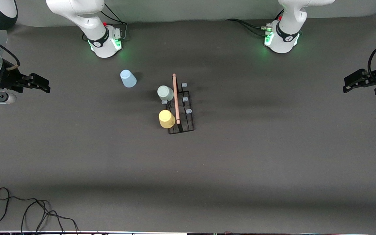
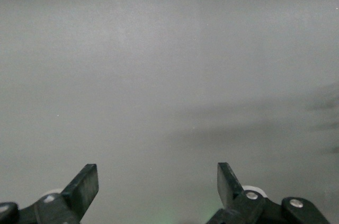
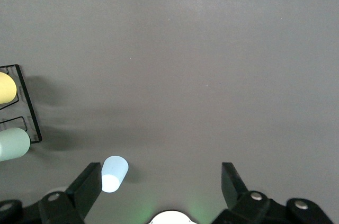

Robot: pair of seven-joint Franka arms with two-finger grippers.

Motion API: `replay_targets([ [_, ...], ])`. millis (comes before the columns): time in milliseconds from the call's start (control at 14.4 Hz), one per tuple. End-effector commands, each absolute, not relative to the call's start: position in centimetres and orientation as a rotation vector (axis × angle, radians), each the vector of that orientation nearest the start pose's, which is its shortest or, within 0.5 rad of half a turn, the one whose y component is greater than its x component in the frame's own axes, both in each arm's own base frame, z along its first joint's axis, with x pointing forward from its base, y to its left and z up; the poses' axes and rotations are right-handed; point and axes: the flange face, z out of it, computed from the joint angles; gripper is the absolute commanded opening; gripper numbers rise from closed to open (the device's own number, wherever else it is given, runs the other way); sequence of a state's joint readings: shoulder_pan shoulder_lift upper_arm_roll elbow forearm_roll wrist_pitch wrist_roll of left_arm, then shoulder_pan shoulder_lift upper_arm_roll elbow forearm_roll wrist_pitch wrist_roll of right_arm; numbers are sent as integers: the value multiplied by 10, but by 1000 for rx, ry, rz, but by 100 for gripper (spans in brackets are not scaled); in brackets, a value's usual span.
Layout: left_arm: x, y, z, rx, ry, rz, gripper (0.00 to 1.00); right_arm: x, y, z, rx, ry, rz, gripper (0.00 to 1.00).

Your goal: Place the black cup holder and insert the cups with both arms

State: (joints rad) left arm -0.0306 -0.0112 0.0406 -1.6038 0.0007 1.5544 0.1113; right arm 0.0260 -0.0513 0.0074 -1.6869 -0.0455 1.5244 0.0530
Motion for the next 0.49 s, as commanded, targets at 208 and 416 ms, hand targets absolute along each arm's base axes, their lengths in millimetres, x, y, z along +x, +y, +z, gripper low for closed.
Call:
replay_targets([
  [208,542,6,619,-3150,155,67,100,527,12,598,-3205,-7,154,100],
  [416,542,6,619,-3152,157,67,100,527,13,598,-3205,-9,151,100],
])
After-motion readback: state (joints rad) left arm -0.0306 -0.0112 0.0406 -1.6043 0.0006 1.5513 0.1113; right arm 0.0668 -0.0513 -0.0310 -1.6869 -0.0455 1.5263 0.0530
